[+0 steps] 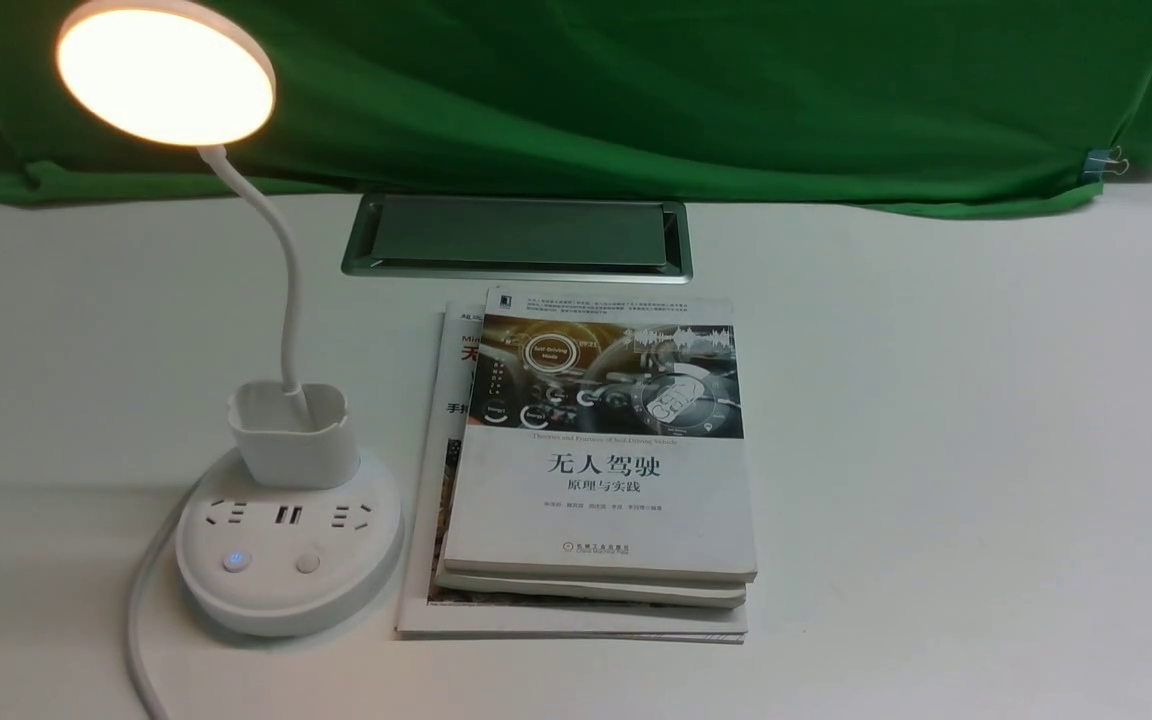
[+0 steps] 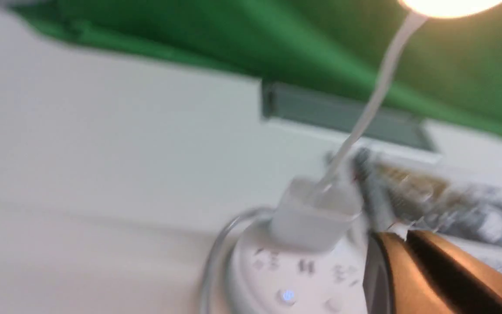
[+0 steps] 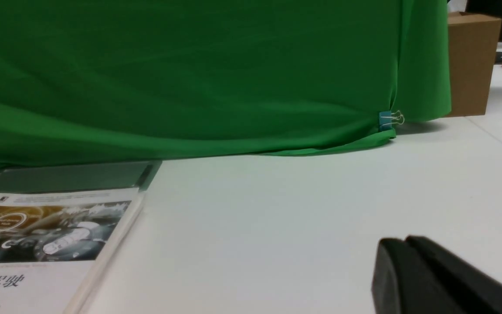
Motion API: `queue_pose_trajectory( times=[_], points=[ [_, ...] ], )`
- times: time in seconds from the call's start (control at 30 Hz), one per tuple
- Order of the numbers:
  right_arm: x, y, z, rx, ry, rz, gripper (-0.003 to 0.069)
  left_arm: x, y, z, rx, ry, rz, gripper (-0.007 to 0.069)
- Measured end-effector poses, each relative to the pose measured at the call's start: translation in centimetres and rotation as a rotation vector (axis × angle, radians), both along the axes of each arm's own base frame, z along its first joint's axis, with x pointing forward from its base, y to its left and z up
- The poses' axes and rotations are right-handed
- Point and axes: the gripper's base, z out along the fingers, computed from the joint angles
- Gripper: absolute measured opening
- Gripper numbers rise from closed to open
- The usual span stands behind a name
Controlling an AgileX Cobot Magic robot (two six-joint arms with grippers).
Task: Turn off the desk lamp on the white desktop by hand.
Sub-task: 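Press the power button on the round power strip under the lamp with the left gripper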
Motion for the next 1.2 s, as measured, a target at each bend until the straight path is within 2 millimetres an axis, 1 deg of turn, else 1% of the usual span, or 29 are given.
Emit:
queue_pose_trajectory(
  times=[0.17,0.3,0.37,0.4,0.43,0.47,0.5,0.53,0.6,0.63,0.67,0.7,0.8,0.83,0.87,0.9,0.97,1.03,1.2],
  points=[
    [0.0,0.0,0.0,0.000,0.000,0.000,0.0036,2.0,-0.1,-1.1,-0.015,0.119,0.002,0.0019],
    [0.0,0.0,0.0,0.000,0.000,0.000,0.0036,4.8,-0.4,-3.3,-0.027,0.341,-0.014,0.0019],
    [0.0,0.0,0.0,0.000,0.000,0.000,0.0036,6.6,-0.9,-4.5,-0.031,0.475,-0.063,0.0019],
    [0.0,0.0,0.0,0.000,0.000,0.000,0.0036,6.6,-0.9,-4.5,-0.021,0.474,-0.071,0.0019],
    [0.0,0.0,0.0,0.000,0.000,0.000,0.0036,8.1,-1.4,-5.4,-0.013,0.566,-0.143,0.0019],
    [0.0,0.0,0.0,0.000,0.000,0.000,0.0036,8.3,-1.5,-5.4,-0.020,0.575,-0.151,0.0019],
    [0.0,0.0,0.0,0.000,0.000,0.000,0.0036,9.8,-2.0,-6.1,-0.001,0.649,-0.212,0.0019],
    [0.0,0.0,0.0,0.000,0.000,0.000,0.0036,10.5,-2.3,-6.4,0.010,0.672,-0.233,0.0019],
    [0.0,0.0,0.0,0.000,0.000,0.000,0.0036,12.0,-3.2,-6.9,0.059,0.717,-0.272,0.0019],
    [0.0,0.0,0.0,0.000,0.000,0.000,0.0036,12.1,-3.3,-6.9,0.066,0.721,-0.275,0.0019],
    [0.0,0.0,0.0,0.000,0.000,0.000,0.0036,13.2,-4.4,-7.2,0.147,0.749,-0.305,0.0019],
    [0.0,0.0,0.0,0.000,0.000,0.000,0.0036,13.6,-4.9,-7.3,0.168,0.759,-0.304,0.0019],
    [0.0,0.0,0.0,0.000,0.000,0.000,0.0036,15.4,-6.9,-7.6,0.303,0.775,-0.333,0.0019],
    [0.0,0.0,0.0,0.000,0.000,0.000,0.0036,16.0,-7.6,-8.0,0.330,0.788,-0.343,0.0019],
    [0.0,0.0,0.0,0.000,0.000,0.000,0.0036,16.3,-7.9,-8.1,0.341,0.791,-0.348,0.0019],
    [0.0,0.0,0.0,0.000,0.000,0.000,0.0036,17.1,-8.4,-8.5,0.356,0.803,-0.349,0.0019],
    [0.0,0.0,0.0,0.000,0.000,0.000,0.0036,17.8,-8.6,-9.3,0.374,0.830,-0.346,0.0019],
    [0.0,0.0,0.0,0.000,0.000,0.000,0.0036,18.2,-8.7,-10.0,0.390,0.847,-0.346,0.0019],
    [0.0,0.0,0.0,0.000,0.000,0.000,0.0036,18.8,-8.9,-10.4,0.390,0.813,-0.352,0.0015]
  ],
)
